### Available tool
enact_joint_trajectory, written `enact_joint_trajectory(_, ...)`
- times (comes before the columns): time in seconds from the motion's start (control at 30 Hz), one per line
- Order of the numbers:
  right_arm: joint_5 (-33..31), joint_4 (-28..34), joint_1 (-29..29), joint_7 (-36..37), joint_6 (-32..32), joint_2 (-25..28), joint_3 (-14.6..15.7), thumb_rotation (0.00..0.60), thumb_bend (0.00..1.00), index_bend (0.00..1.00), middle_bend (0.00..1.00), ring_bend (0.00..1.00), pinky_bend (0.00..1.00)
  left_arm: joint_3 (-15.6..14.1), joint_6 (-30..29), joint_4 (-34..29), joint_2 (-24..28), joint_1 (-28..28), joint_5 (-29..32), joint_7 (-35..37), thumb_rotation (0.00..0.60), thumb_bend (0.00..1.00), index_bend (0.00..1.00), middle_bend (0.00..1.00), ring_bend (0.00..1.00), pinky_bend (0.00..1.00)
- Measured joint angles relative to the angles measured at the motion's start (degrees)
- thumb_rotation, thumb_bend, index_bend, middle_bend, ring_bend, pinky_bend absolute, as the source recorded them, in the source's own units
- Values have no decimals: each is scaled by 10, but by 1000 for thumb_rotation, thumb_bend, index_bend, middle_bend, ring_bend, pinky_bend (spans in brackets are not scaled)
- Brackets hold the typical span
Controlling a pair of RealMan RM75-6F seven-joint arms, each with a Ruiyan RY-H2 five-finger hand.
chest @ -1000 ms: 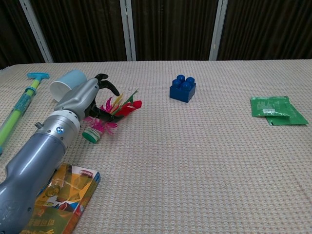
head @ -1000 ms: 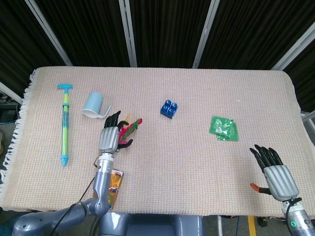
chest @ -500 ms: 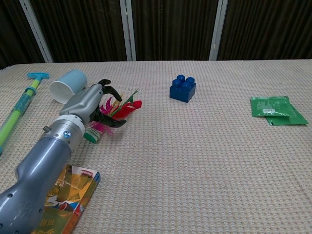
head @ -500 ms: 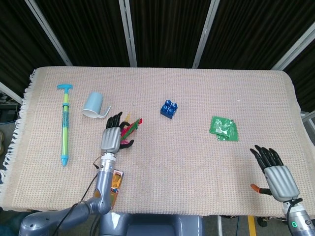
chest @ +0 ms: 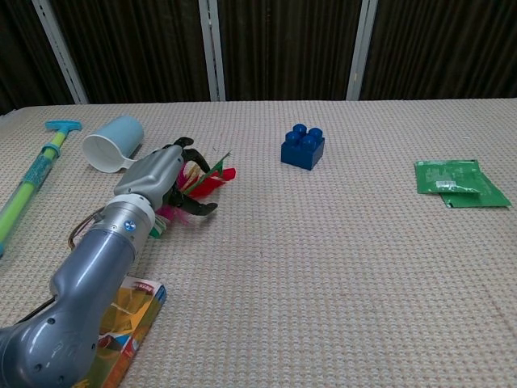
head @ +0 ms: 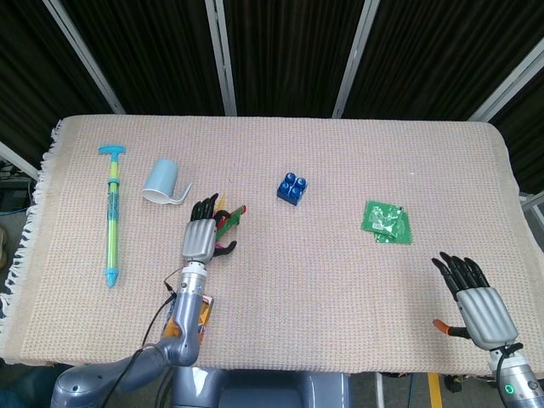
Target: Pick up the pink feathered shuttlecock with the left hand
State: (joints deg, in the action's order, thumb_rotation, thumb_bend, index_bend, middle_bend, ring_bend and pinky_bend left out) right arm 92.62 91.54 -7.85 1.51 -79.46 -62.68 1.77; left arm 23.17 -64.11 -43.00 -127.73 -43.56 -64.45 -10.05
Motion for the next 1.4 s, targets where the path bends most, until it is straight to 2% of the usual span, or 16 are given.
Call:
enact_joint_trajectory(0.1,-2,0,0,-2,0,-1,-1,600,46,0,0,0,0,2,13,17,-6,-4,6,1,574,231,366,0,0,0)
enact_joint_trajectory(0.23,-7,-2,0,-5,3,-3,-1,600,47,0,0,0,0,3,6,32,-13,-5,4,8,573,284,517,0,0,0)
enact_joint_trajectory(0.33,-8,-1,-1,-11,7,-4,-1,600,47,0,0,0,0,2,1,37,-16,-5,-1,21,578,316,583,0,0,0)
enact_joint_trajectory(0.6,-9,2,-2,-19,11,-6,0,600,47,0,0,0,0,-10,-47,14,-8,1,-40,70,571,341,605,0,0,0)
enact_joint_trajectory(0.8,-4,6,-1,-22,7,-5,2,600,46,0,0,0,0,-34,-74,-64,21,23,-68,85,577,346,614,0,0,0)
enact_joint_trajectory(1.13,4,8,4,-25,-4,-5,4,600,47,0,0,0,0,-115,-139,-253,121,101,-136,103,578,355,653,20,0,0)
enact_joint_trajectory(1.4,4,8,5,-28,-8,-6,3,600,46,0,0,0,0,-139,-189,-320,175,139,-180,99,577,357,658,30,0,0)
